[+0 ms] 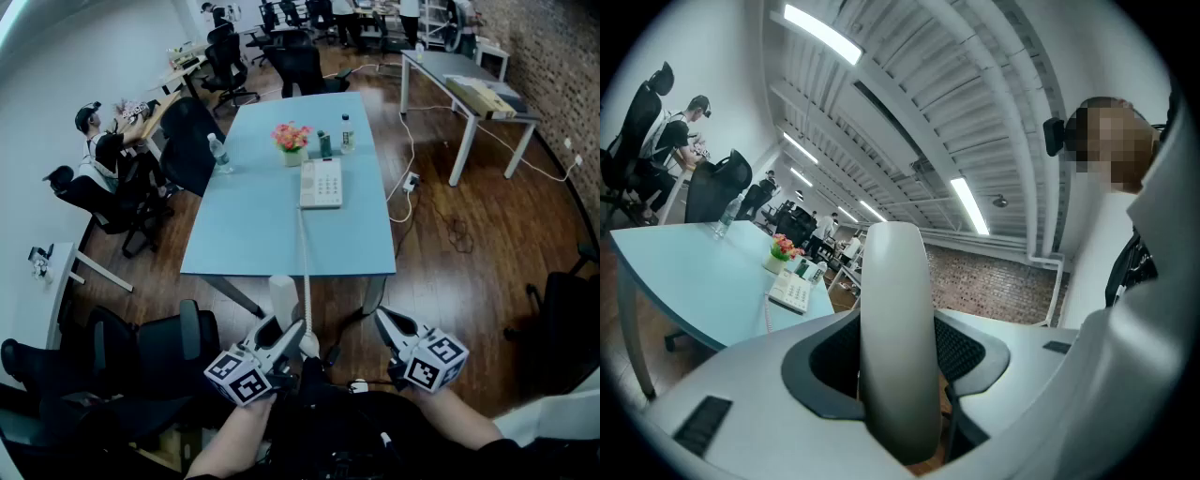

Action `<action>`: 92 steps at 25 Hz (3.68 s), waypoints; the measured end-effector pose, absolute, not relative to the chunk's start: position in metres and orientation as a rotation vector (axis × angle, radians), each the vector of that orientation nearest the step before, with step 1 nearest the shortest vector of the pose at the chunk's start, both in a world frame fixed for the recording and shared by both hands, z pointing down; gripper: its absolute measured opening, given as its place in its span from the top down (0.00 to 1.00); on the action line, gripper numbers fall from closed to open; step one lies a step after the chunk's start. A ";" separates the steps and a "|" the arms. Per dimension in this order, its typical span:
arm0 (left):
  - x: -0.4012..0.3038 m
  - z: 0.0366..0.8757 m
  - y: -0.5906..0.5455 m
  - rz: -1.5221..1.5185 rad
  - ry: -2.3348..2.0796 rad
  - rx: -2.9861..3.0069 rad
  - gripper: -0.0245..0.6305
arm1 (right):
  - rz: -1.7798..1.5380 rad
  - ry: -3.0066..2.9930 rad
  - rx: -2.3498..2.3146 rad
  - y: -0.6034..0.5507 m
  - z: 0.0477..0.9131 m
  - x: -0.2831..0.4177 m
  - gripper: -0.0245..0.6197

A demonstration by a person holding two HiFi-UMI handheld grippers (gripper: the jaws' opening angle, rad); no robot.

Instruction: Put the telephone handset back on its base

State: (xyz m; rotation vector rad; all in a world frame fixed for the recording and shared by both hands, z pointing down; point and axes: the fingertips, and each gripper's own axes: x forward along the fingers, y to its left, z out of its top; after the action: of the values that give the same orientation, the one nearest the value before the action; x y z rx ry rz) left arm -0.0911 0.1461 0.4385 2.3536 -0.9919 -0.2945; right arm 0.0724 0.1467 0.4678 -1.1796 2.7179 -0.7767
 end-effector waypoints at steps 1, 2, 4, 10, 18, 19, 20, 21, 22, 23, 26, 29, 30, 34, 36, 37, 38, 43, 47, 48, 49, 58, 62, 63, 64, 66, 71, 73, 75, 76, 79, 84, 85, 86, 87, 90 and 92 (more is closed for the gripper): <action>-0.089 0.439 0.147 -0.288 -0.988 2.359 0.64 | -0.775 2.718 -1.174 0.148 0.468 0.071 0.94; -0.086 0.440 0.148 -0.281 -0.984 2.365 0.64 | -0.773 2.719 -1.169 0.149 0.468 0.071 0.94; -0.081 0.441 0.151 -0.261 -0.976 2.378 0.64 | -0.775 2.717 -1.162 0.150 0.469 0.070 0.94; -0.080 0.452 0.155 -0.214 -0.980 2.350 0.64 | -0.776 2.708 -1.133 0.159 0.466 0.068 0.94; -0.080 0.446 0.149 -0.175 -0.977 2.375 0.64 | -0.757 2.678 -1.134 0.149 0.463 0.070 0.94; -0.080 0.445 0.148 -0.179 -0.976 2.376 0.64 | -0.759 2.677 -1.140 0.147 0.464 0.070 0.94; -0.080 0.446 0.146 -0.182 -0.975 2.375 0.64 | -0.762 2.679 -1.147 0.145 0.465 0.070 0.94; -0.081 0.447 0.144 -0.184 -0.974 2.373 0.64 | -0.766 2.681 -1.154 0.143 0.467 0.070 0.94; -0.083 0.450 0.142 -0.185 -0.973 2.369 0.64 | -0.771 2.683 -1.160 0.141 0.469 0.069 0.94; -0.084 0.452 0.139 -0.186 -0.973 2.365 0.64 | -0.777 2.685 -1.163 0.139 0.471 0.068 0.94; -0.091 0.456 0.131 -0.186 -0.976 2.351 0.64 | -0.790 2.694 -1.164 0.132 0.475 0.062 0.94; -0.098 0.458 0.121 -0.191 -0.978 2.334 0.64 | -0.803 2.701 -1.166 0.122 0.476 0.055 0.94; -0.100 0.461 0.117 -0.193 -0.973 2.328 0.64 | -0.805 2.703 -1.167 0.118 0.476 0.053 0.94; -0.110 0.459 0.094 -0.198 -0.960 2.332 0.64 | -0.805 2.706 -1.176 0.094 0.474 0.042 0.94; -0.115 0.455 0.080 -0.205 -0.954 2.337 0.64 | -0.801 2.702 -1.186 0.081 0.472 0.036 0.94; -0.118 0.453 0.072 -0.208 -0.951 2.341 0.64 | -0.798 2.699 -1.191 0.074 0.471 0.033 0.94; -0.121 0.451 0.064 -0.212 -0.948 2.346 0.64 | -0.796 2.699 -1.195 0.068 0.470 0.030 0.94; -0.133 0.451 0.018 -0.235 -0.928 2.345 0.64 | -0.781 2.709 -1.230 0.028 0.469 0.019 0.94; -0.141 0.453 -0.025 -0.241 -0.892 2.351 0.64 | -0.748 2.698 -1.270 -0.012 0.463 0.009 0.94; -0.143 0.453 -0.034 -0.240 -0.880 2.354 0.64 | -0.743 2.696 -1.280 -0.021 0.461 0.006 0.94; -0.145 0.452 -0.043 -0.237 -0.867 2.357 0.64 | -0.739 2.693 -1.293 -0.029 0.461 0.003 0.94; -0.172 0.466 -0.122 -0.190 -0.788 2.376 0.64 | -0.714 2.626 -1.447 -0.088 0.463 -0.019 0.94; -0.178 0.474 -0.150 -0.160 -0.744 2.384 0.64 | -0.729 2.600 -1.480 -0.106 0.473 -0.030 0.94; -0.178 0.478 -0.156 -0.150 -0.737 2.378 0.64 | -0.734 2.599 -1.489 -0.109 0.475 -0.032 0.94; -0.178 0.483 -0.161 -0.140 -0.731 2.368 0.64 | -0.740 2.597 -1.502 -0.111 0.476 -0.032 0.94; -0.178 0.490 -0.170 -0.124 -0.728 2.356 0.64 | -0.746 2.582 -1.531 -0.118 0.476 -0.027 0.94; -0.179 0.492 -0.200 -0.119 -0.742 2.358 0.64 | -0.732 2.577 -1.548 -0.150 0.477 -0.024 0.94; -0.178 0.494 -0.208 -0.114 -0.763 2.352 0.64 | -0.742 2.595 -1.529 -0.160 0.479 -0.024 0.94; -0.175 0.497 -0.214 -0.107 -0.790 2.339 0.64 | -0.750 2.613 -1.506 -0.171 0.480 -0.022 0.94; -0.174 0.498 -0.217 -0.098 -0.807 2.334 0.64 | -0.752 2.624 -1.491 -0.177 0.480 -0.021 0.94; -0.169 0.506 -0.228 -0.048 -0.882 2.308 0.64 | -0.766 2.666 -1.428 -0.197 0.482 -0.018 0.94; -0.153 0.527 -0.252 0.074 -1.043 2.224 0.64 | -0.756 2.754 -1.307 -0.233 0.480 -0.004 0.94; -0.149 0.531 -0.260 0.088 -1.074 2.205 0.64 | -0.753 2.767 -1.287 -0.239 0.480 0.001 0.94; -0.145 0.536 -0.268 0.099 -1.104 2.185 0.64 | -0.754 2.778 -1.269 -0.245 0.481 0.007 0.94; -0.141 0.542 -0.277 0.109 -1.135 2.162 0.64 | -0.758 2.786 -1.252 -0.251 0.483 0.012 0.94; -0.130 0.559 -0.302 0.158 -1.220 2.090 0.64 | -0.797 2.797 -1.213 -0.258 0.490 0.031 0.94; -0.121 0.571 -0.318 0.205 -1.269 2.054 0.64 | -0.822 2.797 -1.201 -0.260 0.493 0.043 0.94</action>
State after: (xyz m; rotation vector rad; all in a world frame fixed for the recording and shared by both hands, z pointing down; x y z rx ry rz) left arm -0.1211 -0.3179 0.5708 2.0537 -1.2690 0.2053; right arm 0.0434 -0.2604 0.4926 -1.2012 2.7968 -0.8215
